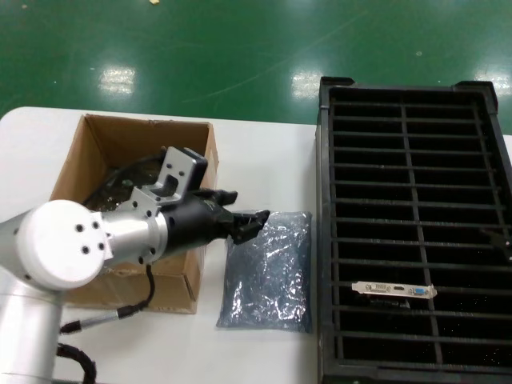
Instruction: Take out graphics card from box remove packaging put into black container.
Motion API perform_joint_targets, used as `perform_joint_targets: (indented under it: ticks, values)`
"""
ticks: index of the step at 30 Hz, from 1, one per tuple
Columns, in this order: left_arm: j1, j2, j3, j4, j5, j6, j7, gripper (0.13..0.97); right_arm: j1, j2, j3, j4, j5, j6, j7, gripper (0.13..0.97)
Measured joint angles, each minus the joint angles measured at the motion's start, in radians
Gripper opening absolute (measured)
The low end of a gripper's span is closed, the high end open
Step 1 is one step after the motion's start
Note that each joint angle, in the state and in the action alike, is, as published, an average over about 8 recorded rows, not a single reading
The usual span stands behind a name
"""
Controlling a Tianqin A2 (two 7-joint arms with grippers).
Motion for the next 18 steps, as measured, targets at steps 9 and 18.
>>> perform_joint_targets:
  ticks: [9, 18]
  values:
    - [0.030, -0.091, -0.027, -0.263, -0.075, -0.076, 0.125, 0.515, 0.000, 0.000, 0.000, 0.000, 0.000, 0.000, 0.000, 0.966]
    - [0.189, -0.271, -0.044, -0.530, -0.015, -0.427, 0.503, 0.718, 0.000, 0.000, 0.000, 0.000, 0.000, 0.000, 0.000, 0.966]
